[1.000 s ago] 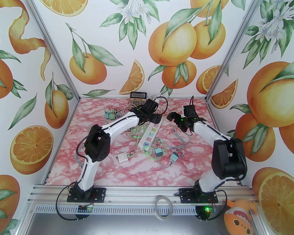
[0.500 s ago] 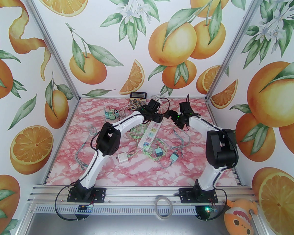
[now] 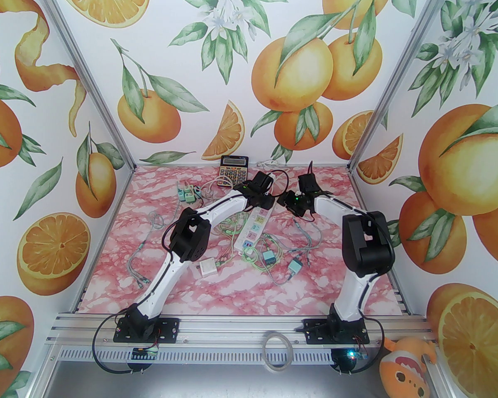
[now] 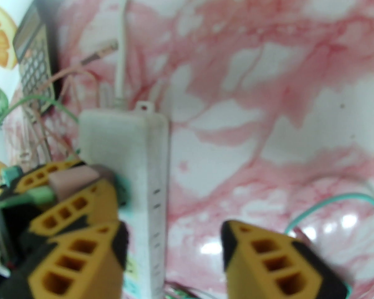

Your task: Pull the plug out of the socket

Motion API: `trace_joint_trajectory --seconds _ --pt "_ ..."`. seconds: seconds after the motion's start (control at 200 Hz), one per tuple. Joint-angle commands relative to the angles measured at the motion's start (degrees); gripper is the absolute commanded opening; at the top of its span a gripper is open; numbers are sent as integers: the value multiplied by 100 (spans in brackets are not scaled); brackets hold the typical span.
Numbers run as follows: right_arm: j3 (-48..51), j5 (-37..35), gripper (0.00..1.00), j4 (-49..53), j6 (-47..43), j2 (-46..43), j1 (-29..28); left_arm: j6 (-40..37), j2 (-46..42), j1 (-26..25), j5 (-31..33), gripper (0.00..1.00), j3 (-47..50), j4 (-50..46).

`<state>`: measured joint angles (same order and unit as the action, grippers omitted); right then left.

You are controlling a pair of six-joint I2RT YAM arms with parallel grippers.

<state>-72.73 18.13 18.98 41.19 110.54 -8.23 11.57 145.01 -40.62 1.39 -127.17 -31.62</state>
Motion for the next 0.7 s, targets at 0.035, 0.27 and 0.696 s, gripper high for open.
trace_joint_trajectory --seconds 0.035,0.27,0.696 --pt "-281 382 48 -349 151 346 -12 -81 -225 11 81 36 21 -99" --pt "-447 867 44 -774 342 706 -13 -81 -338 -23 7 31 77 -128" --pt "-103 1800 42 -2267 1269 992 238 -164 -619 -48 -170 28 422 -69"
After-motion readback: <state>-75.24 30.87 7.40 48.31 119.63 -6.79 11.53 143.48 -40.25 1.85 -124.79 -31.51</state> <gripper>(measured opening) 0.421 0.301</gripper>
